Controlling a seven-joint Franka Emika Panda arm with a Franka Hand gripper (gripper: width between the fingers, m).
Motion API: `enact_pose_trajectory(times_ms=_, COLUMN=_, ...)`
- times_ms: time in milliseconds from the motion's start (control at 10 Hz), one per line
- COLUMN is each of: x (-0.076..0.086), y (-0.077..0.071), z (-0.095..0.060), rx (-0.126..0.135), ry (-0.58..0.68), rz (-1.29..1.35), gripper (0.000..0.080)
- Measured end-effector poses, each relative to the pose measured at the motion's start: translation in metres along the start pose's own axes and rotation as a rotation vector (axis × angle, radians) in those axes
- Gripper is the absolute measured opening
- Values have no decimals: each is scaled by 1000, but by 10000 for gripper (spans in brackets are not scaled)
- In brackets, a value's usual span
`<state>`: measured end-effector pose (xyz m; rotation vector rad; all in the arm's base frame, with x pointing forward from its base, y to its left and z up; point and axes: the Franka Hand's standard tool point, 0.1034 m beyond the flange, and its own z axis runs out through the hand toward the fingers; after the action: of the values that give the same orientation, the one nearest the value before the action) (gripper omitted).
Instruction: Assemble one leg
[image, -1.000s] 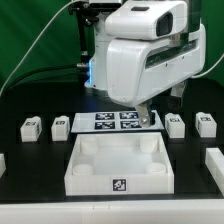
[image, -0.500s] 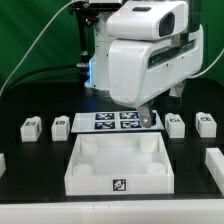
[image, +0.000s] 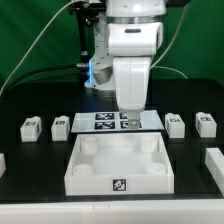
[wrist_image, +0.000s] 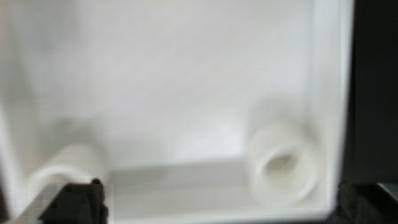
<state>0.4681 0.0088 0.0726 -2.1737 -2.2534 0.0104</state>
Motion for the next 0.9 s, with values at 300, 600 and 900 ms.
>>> enact_pose_trajectory(times_ms=300, x=-14, y=-27, z=34, rx=21, ry=17, rz=-33, gripper=650)
enact_pose_trajectory(times_ms=600, x=-11, y=-40, z=60, rx=59, ry=28, rz=38, gripper=650)
enact_pose_trajectory(times_ms=900, x=-12, y=-40, z=61, rx=61, ry=27, rz=70, gripper=427)
